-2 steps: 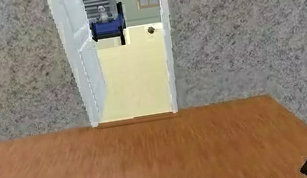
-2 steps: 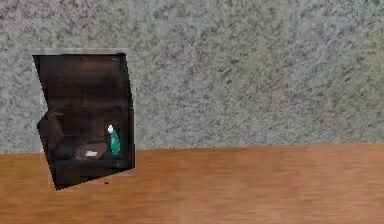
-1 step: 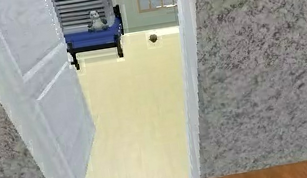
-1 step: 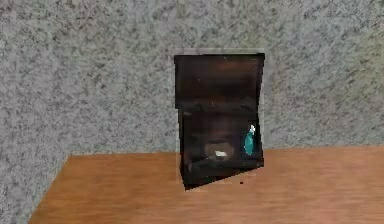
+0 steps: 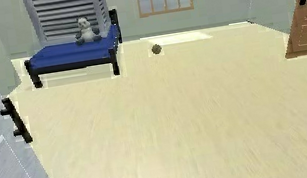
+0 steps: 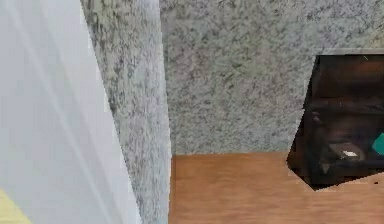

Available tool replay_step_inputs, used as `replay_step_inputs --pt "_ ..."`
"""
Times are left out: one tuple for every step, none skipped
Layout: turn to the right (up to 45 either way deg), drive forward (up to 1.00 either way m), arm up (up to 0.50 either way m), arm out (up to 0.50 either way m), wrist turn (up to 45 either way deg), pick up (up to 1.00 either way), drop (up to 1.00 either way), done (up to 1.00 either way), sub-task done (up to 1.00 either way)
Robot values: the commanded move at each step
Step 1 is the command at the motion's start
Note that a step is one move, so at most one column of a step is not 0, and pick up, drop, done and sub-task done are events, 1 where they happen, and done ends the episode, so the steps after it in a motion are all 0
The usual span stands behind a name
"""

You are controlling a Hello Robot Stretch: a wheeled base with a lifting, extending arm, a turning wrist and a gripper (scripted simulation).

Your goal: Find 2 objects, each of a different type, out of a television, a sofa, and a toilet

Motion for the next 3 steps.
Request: replay_step_inputs --pt "-9.0 0.00 0.00 0.00 0.0 0.00 0.00 0.00 0.00" --pt "0.0 0.20 0.00 0.00 0.0 0.00 0.00 0.00 0.00" --pt "6.0 0.00 0.00 0.00 0.0 0.00 0.00 0.00 0.00"
